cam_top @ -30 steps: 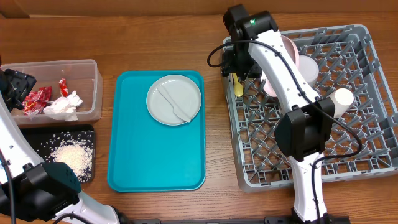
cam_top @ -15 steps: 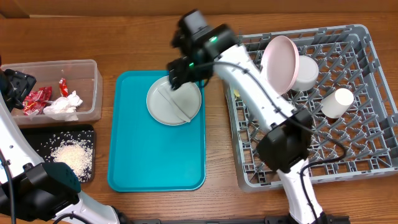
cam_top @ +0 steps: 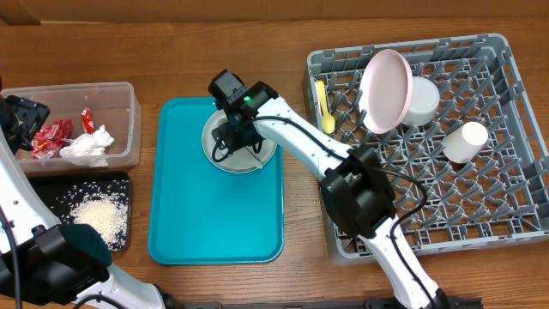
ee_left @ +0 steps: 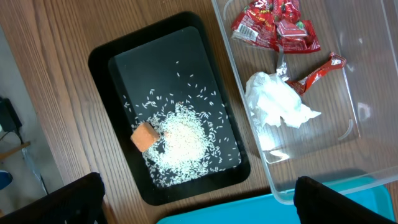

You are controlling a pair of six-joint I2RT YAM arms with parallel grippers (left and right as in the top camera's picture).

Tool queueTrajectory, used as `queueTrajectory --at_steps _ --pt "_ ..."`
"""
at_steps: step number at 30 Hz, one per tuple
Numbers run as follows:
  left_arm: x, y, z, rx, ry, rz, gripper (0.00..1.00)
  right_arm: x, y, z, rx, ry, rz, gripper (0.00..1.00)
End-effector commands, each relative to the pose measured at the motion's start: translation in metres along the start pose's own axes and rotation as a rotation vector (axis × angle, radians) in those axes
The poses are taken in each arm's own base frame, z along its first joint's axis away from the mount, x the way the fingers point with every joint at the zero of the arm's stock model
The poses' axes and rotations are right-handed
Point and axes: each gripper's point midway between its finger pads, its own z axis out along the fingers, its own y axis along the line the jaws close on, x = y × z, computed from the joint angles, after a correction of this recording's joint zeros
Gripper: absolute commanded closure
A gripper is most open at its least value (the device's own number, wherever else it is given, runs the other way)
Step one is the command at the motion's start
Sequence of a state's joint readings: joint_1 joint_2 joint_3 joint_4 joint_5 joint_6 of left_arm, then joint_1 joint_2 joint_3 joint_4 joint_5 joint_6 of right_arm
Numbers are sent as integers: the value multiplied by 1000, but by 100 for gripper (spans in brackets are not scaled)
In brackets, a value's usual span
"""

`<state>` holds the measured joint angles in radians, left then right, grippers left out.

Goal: Sort waste into correct bins and load items into the dishwasher rack

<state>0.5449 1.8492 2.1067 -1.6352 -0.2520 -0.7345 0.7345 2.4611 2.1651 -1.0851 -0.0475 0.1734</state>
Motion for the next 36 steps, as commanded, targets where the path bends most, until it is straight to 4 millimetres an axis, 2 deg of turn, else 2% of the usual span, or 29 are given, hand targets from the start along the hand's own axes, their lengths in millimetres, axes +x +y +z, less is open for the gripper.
queueTrajectory --at_steps 1,3,6,9,13,22,25,28,30,31,36 --pt "-3 3 -9 7 -31 -25 0 6 -5 18 17 29 24 18" --pt "-3 3 -9 7 -31 -25 0 9 -6 24 20 41 38 24" --pt "-3 3 -9 7 -32 -25 0 11 -6 28 22 50 45 44" --pt "-3 3 -9 7 -32 -25 0 12 -7 28 23 54 45 59" --pt "-3 3 -9 7 -31 -25 0 12 -7 28 24 56 49 73" --pt "-3 3 -9 7 -31 -25 0 11 -5 21 18 60 49 96" --pt "-3 3 -9 7 -31 -25 0 7 -4 13 16 52 50 96" --pt "-3 3 -9 7 -31 -25 0 -2 -5 -3 14 33 62 96" --pt "-3 3 -9 7 -32 -25 0 -12 -11 -27 21 5 120 96" --pt "-3 3 -9 7 -31 -25 0 -21 -17 -51 18 -27 152 96" --pt "-3 3 -9 7 -31 -25 0 -38 -49 -129 28 -137 248 96"
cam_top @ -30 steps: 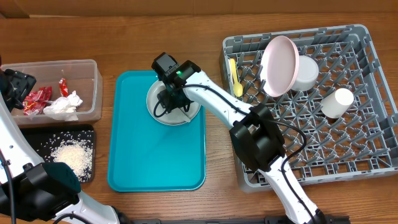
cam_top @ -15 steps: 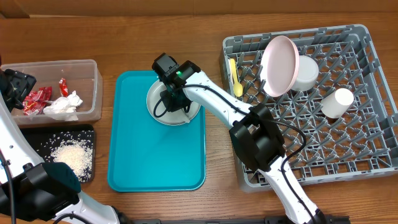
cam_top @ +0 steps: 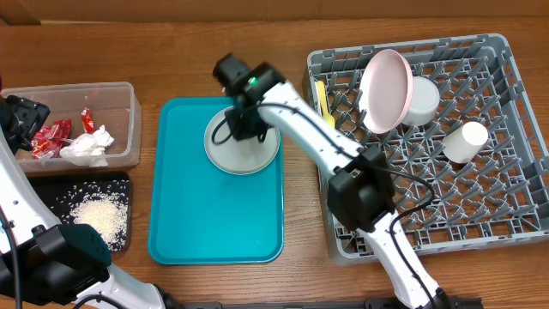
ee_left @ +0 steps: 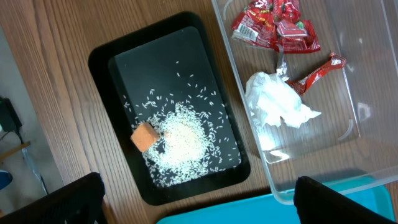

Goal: Sort waste into correct bins and load items into the dishwasher rack

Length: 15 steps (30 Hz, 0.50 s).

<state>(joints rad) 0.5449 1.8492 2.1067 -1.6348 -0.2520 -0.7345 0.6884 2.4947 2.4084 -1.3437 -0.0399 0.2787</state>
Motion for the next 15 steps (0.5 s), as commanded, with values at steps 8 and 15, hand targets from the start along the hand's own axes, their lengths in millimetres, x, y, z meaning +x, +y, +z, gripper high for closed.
queueTrajectory --at_steps 8,15 --pt "-3 3 -9 6 -31 -25 0 -20 -137 -172 152 -251 346 96" --pt "-3 3 -9 7 -31 -25 0 0 -164 -162 98 -126 319 96"
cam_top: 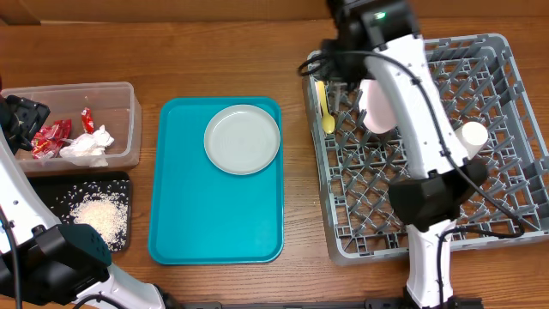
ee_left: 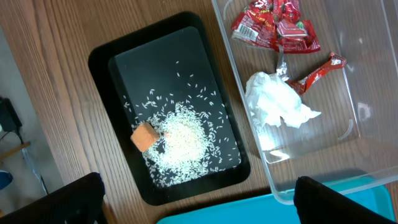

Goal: Sort waste into correct bins and load items into the dishwasher rack

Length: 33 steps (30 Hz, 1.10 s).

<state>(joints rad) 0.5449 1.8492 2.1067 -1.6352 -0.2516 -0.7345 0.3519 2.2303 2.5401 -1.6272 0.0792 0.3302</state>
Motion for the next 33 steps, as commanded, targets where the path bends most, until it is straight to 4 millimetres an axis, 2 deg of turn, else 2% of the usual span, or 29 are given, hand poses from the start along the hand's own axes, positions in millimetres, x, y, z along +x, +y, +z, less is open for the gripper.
queueTrajectory --at_steps 1,7,9,13,14,17,18,20,23,25,27,28,30,33 --pt "-3 3 -9 7 -32 -25 0 12 7 14 -36 66 -57 96" --pt "-3 3 -9 7 -32 -25 0 17 7 48 -22 97 -58 96" --pt "-3 3 -9 6 -32 -25 0 20 6 60 -15 112 -56 87" --pt "-3 3 -9 6 -32 -25 0 28 3 76 -3 142 -57 84" --pt "-3 3 -9 6 -32 -25 0 30 3 78 -1 149 -57 77" --pt "-3 3 -9 6 -32 -25 0 30 3 78 -2 147 -57 28" --pt "-3 3 -9 7 -32 -25 0 29 3 77 -3 144 -52 25" --pt "-3 3 -9 6 -32 -25 0 28 7 72 -21 141 -46 24" --pt "-3 3 -9 6 -32 -25 0 26 25 55 -112 131 -49 25" --pt "-3 3 -9 6 -32 -25 0 24 50 34 -220 103 -72 24" --pt "-3 3 -9 6 -32 -25 0 27 72 22 -291 87 -101 24" --pt "-3 3 -9 6 -32 -25 0 32 82 20 -305 87 -121 23" --pt "-3 3 -9 6 -32 -25 0 39 92 20 -304 96 -134 23" --pt "-3 3 -9 7 -32 -25 0 50 91 35 -179 116 16 22"
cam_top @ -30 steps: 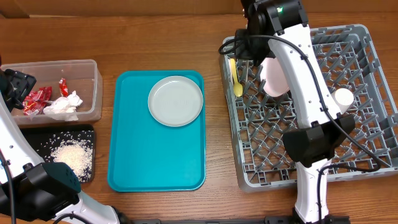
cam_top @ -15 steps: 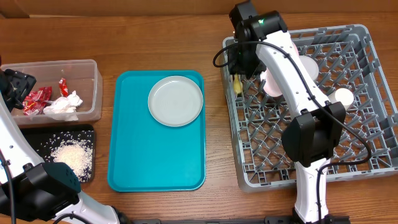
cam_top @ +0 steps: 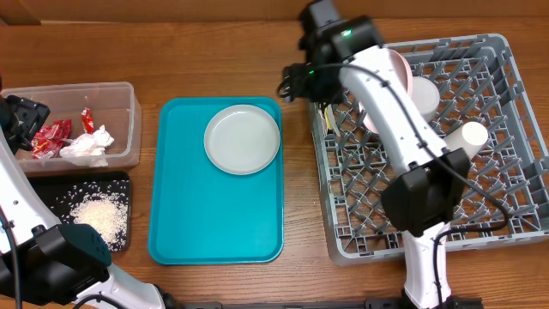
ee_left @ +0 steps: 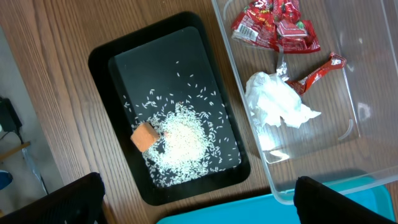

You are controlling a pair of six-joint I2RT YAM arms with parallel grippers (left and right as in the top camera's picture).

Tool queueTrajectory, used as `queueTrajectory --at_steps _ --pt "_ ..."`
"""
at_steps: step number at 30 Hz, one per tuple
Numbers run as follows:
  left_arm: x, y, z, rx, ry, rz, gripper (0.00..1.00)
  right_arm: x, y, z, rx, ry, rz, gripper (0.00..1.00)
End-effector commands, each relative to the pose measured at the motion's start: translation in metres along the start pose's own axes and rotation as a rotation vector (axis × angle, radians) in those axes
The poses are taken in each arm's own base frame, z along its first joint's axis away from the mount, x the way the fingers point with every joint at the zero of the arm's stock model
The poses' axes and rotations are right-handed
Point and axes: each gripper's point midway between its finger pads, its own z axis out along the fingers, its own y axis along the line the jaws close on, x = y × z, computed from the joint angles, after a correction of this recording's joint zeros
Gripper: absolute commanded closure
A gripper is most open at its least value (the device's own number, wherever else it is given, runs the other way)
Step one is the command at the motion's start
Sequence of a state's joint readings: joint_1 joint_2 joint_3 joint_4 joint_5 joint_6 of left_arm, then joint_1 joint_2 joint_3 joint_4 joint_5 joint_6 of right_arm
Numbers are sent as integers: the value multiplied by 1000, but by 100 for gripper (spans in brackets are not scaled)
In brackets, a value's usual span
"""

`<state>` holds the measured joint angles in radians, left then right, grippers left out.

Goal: Sort waste into correct bins and load items into the dishwasher rack
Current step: 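Return the right gripper to the plate and grasp its rim, then lift the white plate and carry it right over the rack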

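Observation:
A grey plate [cam_top: 243,139] lies flat at the far end of the teal tray [cam_top: 214,223]. My right gripper [cam_top: 302,82] hangs between the tray and the left wall of the grey dishwasher rack [cam_top: 506,215]; its jaws are too dark to read. The rack holds a pink bowl [cam_top: 405,81], a white bowl [cam_top: 426,101] and a white cup [cam_top: 466,140]. My left gripper [ee_left: 199,199] is open and empty above the black tray [ee_left: 168,106] of rice and the clear bin [ee_left: 348,93]. The bin holds red wrappers [ee_left: 277,25] and a crumpled tissue [ee_left: 277,106].
An orange cube [ee_left: 143,136] sits in the rice. A yellow spoon [cam_top: 326,116] stands in the rack's left column, mostly hidden by my right arm. The clear bin [cam_top: 120,94] and black tray [cam_top: 51,193] take up the table's left edge.
My right gripper has moved from over the rack's far-left corner to a spot lower and further left, beside the rack's left wall. The plate, left arm and bins are unchanged.
My right gripper was down on the grey plate in the teal tray, then at the plate's far rim. Later it was up over the rack's far-left corner with the plate left on the tray. Now it hangs between tray and rack. The left arm stayed still.

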<state>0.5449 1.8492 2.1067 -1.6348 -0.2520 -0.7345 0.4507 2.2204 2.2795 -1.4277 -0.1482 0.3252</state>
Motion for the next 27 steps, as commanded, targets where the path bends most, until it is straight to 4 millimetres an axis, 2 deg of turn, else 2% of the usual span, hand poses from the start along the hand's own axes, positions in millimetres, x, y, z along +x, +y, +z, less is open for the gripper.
queueTrajectory --at_steps 1,6,8,11,17,20,23,27 --pt "-3 3 -9 7 -31 -25 0 10 14 -6 74 -46 176 23" --pt "-3 3 -9 7 -31 -25 0 41 32 21 143 3 323 25" --pt "-3 3 -9 6 -31 -25 0 62 46 39 162 34 360 28" --pt "-3 3 -9 6 -31 -25 0 79 56 61 183 49 407 26" --pt "-3 3 -9 7 -31 -25 0 102 69 104 157 74 428 24" --pt "-3 3 -9 6 -31 -25 0 110 68 118 149 90 453 25" --pt "-3 3 -9 6 -31 -25 0 119 59 128 181 104 518 25" --pt "-3 3 -9 7 -31 -25 0 122 54 141 187 101 536 28"
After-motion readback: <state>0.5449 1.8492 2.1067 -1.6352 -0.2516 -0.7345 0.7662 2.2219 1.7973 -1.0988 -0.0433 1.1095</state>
